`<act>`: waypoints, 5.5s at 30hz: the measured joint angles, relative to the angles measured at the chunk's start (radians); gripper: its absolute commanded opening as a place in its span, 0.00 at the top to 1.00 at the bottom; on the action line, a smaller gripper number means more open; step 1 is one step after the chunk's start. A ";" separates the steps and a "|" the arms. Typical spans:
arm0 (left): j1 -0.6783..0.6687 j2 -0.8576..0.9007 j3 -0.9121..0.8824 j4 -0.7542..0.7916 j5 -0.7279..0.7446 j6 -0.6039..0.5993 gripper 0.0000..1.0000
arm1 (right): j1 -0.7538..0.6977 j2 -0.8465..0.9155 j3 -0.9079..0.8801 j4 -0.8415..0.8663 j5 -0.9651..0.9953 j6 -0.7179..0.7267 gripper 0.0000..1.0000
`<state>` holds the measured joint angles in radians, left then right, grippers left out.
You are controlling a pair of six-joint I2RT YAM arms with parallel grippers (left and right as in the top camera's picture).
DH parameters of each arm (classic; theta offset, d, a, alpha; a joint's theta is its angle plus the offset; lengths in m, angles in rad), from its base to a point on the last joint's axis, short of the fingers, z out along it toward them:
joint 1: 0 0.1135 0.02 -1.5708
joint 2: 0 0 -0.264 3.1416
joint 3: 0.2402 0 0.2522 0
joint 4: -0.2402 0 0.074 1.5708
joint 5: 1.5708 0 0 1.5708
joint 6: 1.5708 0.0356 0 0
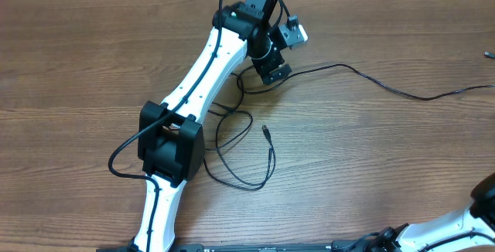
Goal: Untangle cables
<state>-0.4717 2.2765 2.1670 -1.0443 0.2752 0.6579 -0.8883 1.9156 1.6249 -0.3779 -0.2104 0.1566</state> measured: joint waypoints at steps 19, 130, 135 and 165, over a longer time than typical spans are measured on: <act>0.032 -0.027 0.179 -0.268 -0.338 -0.103 0.01 | 0.319 -0.293 0.000 -0.223 -0.078 -0.063 0.00; 0.381 -0.031 0.180 -0.272 -0.241 -0.307 0.00 | 1.491 0.228 0.002 -0.429 0.299 1.068 0.96; 0.381 -0.031 0.180 -0.272 -0.240 -0.307 0.01 | 1.491 0.228 0.002 -0.484 0.288 1.054 0.96; 0.381 -0.031 0.180 -0.245 -0.207 -0.307 0.00 | 1.491 0.119 0.002 -0.399 0.269 1.105 0.18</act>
<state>-0.0906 2.2452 2.3474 -1.2888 0.0685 0.3504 0.6025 2.0346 1.6268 -0.7773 0.0582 1.2613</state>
